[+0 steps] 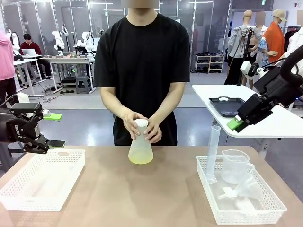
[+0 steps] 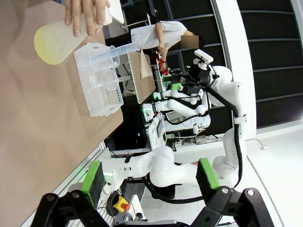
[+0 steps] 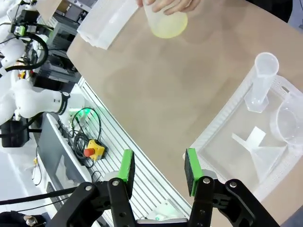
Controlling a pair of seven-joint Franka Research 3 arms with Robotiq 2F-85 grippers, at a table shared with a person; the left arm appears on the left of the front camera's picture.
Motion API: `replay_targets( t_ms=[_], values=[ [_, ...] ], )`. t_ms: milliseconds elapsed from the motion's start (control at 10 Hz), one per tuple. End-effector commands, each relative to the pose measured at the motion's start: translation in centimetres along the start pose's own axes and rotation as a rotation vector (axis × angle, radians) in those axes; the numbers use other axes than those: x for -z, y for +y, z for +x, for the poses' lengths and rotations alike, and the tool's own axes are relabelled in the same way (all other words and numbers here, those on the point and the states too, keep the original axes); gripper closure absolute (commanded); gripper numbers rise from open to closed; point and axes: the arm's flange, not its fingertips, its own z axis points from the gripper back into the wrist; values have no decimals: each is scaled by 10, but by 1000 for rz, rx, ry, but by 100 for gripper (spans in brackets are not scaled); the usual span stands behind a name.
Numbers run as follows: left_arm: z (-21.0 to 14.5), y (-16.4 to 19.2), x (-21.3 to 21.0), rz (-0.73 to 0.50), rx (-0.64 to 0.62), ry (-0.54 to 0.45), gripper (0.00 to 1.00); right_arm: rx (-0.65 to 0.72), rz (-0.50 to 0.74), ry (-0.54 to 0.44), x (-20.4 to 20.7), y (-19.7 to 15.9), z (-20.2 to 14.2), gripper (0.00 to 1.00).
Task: Prepare the solutions needed for the experiment.
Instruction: When the human places the Big flask in the center of the table, pick up the Big flask and place it in the left Organizing basket.
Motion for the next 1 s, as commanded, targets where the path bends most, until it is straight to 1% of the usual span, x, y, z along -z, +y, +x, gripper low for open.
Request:
replay_targets(
  t_ms=[0,200,300,500,600,700,800,900],
  values=[
    [1,-2,2,-23,4,-2,0,279,73,108,11,-14,-9,45],
    [1,-2,2,-23,4,-2,0,552,198,24,18,-22,-35,45],
    [1,-2,2,-23,4,-2,0,608,265,-14,19,-26,-46,45],
    [1,-2,2,-23,4,-2,0,662,409,-129,23,-42,-63,45],
    [1,-2,2,-23,4,-2,0,663,485,-195,24,-49,-71,45],
    [1,-2,2,-23,4,-2,0,662,550,-228,26,-52,-75,42],
    [1,-2,2,-23,4,-2,0,628,549,-264,28,-51,-77,25],
    [1,-2,2,-23,4,-2,0,619,563,-262,29,-51,-76,23]
  ],
)
